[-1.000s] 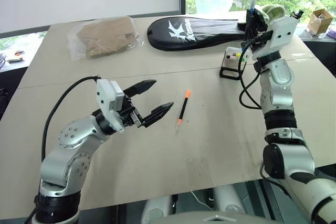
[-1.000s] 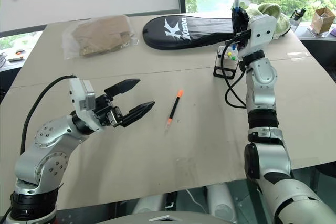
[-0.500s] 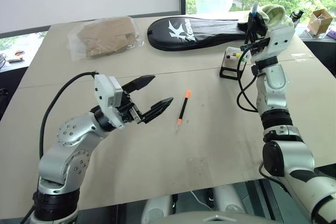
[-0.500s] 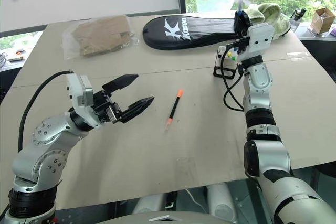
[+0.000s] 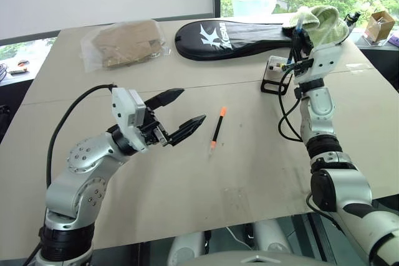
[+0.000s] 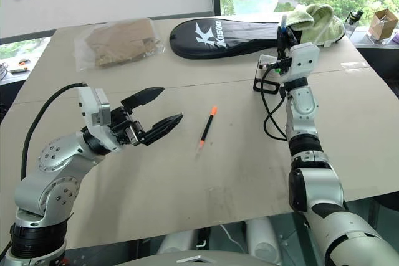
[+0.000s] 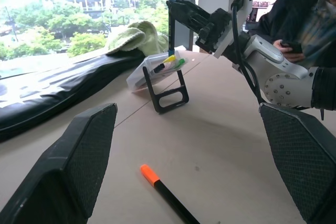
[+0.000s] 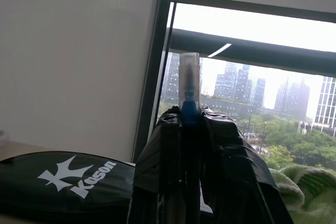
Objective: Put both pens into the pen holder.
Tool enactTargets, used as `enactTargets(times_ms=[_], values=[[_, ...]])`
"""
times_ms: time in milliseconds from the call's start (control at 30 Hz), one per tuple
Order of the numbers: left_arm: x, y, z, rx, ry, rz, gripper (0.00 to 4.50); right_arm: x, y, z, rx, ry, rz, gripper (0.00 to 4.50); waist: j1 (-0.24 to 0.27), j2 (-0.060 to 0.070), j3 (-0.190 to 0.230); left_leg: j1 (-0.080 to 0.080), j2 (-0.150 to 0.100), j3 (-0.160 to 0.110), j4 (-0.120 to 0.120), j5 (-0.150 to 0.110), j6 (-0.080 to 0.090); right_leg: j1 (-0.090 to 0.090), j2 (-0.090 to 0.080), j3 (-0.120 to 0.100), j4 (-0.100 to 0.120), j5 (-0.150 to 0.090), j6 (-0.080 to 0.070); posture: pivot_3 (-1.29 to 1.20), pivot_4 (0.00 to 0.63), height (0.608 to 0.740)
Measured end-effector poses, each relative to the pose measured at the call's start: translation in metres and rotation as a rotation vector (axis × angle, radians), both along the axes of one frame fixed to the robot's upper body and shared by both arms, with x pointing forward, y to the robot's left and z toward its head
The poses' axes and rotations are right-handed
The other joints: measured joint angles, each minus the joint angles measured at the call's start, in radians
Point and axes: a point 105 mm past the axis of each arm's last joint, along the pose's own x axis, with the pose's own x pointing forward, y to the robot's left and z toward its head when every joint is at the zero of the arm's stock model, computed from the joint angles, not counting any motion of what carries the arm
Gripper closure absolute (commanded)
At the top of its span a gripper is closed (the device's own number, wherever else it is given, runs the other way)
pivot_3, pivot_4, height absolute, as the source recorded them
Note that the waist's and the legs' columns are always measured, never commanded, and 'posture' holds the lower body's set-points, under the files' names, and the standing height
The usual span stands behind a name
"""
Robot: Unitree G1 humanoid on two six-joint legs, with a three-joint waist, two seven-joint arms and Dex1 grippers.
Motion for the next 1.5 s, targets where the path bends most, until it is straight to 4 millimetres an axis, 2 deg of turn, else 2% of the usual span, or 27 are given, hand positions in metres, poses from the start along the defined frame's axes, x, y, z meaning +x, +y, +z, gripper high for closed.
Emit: enactTargets(times_ms=[33, 100, 167, 200, 267, 567, 700, 733, 833, 933, 1000, 1133, 1333, 1500], values=[[0.000, 0.000, 0.000, 0.000, 0.000, 0.000, 0.00, 0.001, 0.000, -0.002, 0.000, 0.006, -0.002, 3.22, 0.000, 0.000, 0.000, 0.000, 0.000, 0.000, 0.000, 0.000, 0.000, 0.000, 0.000, 0.000, 0.000, 0.000, 0.000, 0.00, 0.150, 0.740], [0.000, 0.000, 0.000, 0.000, 0.001, -0.003, 0.00, 0.003, -0.002, -0.010, 0.000, 0.040, -0.006, 2.27, 0.000, 0.000, 0.000, 0.001, 0.000, 0.000, 0.000, 0.000, 0.000, 0.001, 0.000, 0.000, 0.000, 0.000, 0.000, 0.00, 0.150, 0.740], [0.000, 0.000, 0.000, 0.000, 0.001, -0.004, 0.00, 0.003, -0.002, -0.012, -0.001, 0.042, -0.005, 1.25, 0.000, 0.000, 0.000, 0.001, 0.000, 0.000, 0.000, 0.000, 0.000, 0.001, 0.000, 0.000, 0.000, 0.000, 0.000, 0.00, 0.150, 0.740], [0.000, 0.000, 0.000, -0.001, 0.001, -0.005, 0.00, 0.003, -0.002, -0.011, -0.003, 0.037, -0.005, 0.93, 0.000, 0.000, 0.000, 0.001, 0.000, 0.000, 0.000, 0.000, 0.000, 0.001, 0.000, 0.000, 0.000, 0.000, 0.000, 0.00, 0.150, 0.740], [-0.001, 0.000, 0.000, -0.002, 0.001, -0.007, 0.00, 0.001, -0.002, -0.010, -0.012, 0.028, -0.003, 0.03, 0.000, 0.000, 0.000, 0.001, 0.000, 0.000, 0.000, 0.000, 0.000, 0.001, 0.000, 0.000, 0.000, 0.000, 0.000, 0.00, 0.150, 0.740], [-0.001, -0.003, 0.000, -0.009, 0.005, -0.023, 0.00, -0.024, 0.000, -0.005, -0.091, -0.009, 0.036, 0.03, 0.003, 0.000, 0.000, 0.001, 0.000, -0.001, 0.000, -0.002, 0.003, 0.001, 0.000, 0.000, 0.001, 0.000, 0.000, 0.00, 0.150, 0.740], [0.004, -0.003, -0.008, 0.023, 0.029, 0.009, 0.00, -0.050, 0.001, -0.011, -0.168, 0.070, 0.123, 0.03, 0.011, 0.000, 0.000, 0.001, 0.000, -0.002, 0.000, -0.002, 0.004, 0.001, 0.000, -0.001, 0.001, 0.000, 0.000, 0.00, 0.150, 0.740], [0.006, -0.005, -0.020, 0.036, 0.107, 0.019, 0.00, -0.066, -0.001, -0.017, -0.198, 0.142, 0.191, 0.03, 0.018, 0.001, 0.000, 0.001, 0.000, -0.002, 0.000, -0.003, 0.004, 0.001, -0.001, -0.001, 0.001, 0.000, 0.000, 0.00, 0.150, 0.740], [0.011, -0.009, -0.045, 0.070, 0.290, 0.058, 0.00, -0.096, 0.001, -0.029, -0.242, 0.297, 0.348, 0.03, 0.026, 0.000, 0.000, 0.000, 0.000, -0.002, 0.002, -0.003, 0.005, 0.001, 0.000, -0.001, 0.001, 0.000, 0.001, 0.00, 0.150, 0.740], [0.022, -0.013, -0.064, 0.174, 0.457, 0.150, 0.00, -0.131, 0.007, -0.046, -0.306, 0.468, 0.533, 0.03, 0.035, 0.000, 0.000, 0.001, 0.000, -0.006, 0.003, -0.003, 0.005, 0.005, 0.000, -0.004, 0.000, -0.001, 0.001, 0.00, 0.150, 0.740], [0.035, -0.017, -0.070, 0.278, 0.559, 0.220, 0.00, -0.157, 0.006, -0.057, -0.375, 0.593, 0.644, 0.03, 0.038, -0.003, 0.002, 0.004, 0.000, -0.009, 0.005, -0.003, 0.005, 0.010, 0.002, -0.007, -0.001, -0.003, 0.005, 0.00, 0.150, 0.740], [0.049, -0.033, -0.065, 0.353, 0.665, 0.226, 0.00, -0.166, 0.004, -0.058, -0.420, 0.655, 0.659, 0.03, 0.024, -0.009, 0.004, 0.017, 0.000, -0.008, 0.006, -0.003, 0.005, 0.023, 0.003, -0.006, -0.002, -0.006, 0.002, 0.00, 0.150, 0.740], [0.051, -0.059, -0.077, 0.508, 0.821, 0.160, 0.00, -0.170, 0.013, -0.061, -0.381, 0.673, 0.631, 0.03, 0.028, -0.009, 0.005, 0.015, 0.000, -0.010, 0.003, -0.003, 0.005, 0.020, 0.004, -0.006, -0.002, -0.005, 0.006, 0.00, 0.150, 0.740], [0.058, -0.066, -0.082, 0.561, 0.872, 0.181, 0.00, -0.187, 0.019, -0.068, -0.398, 0.693, 0.688, 0.03, 0.036, -0.009, 0.005, 0.012, -0.001, -0.010, 0.003, -0.003, 0.005, 0.019, 0.001, -0.006, -0.004, -0.004, 0.005, 0.00, 0.150, 0.740]])
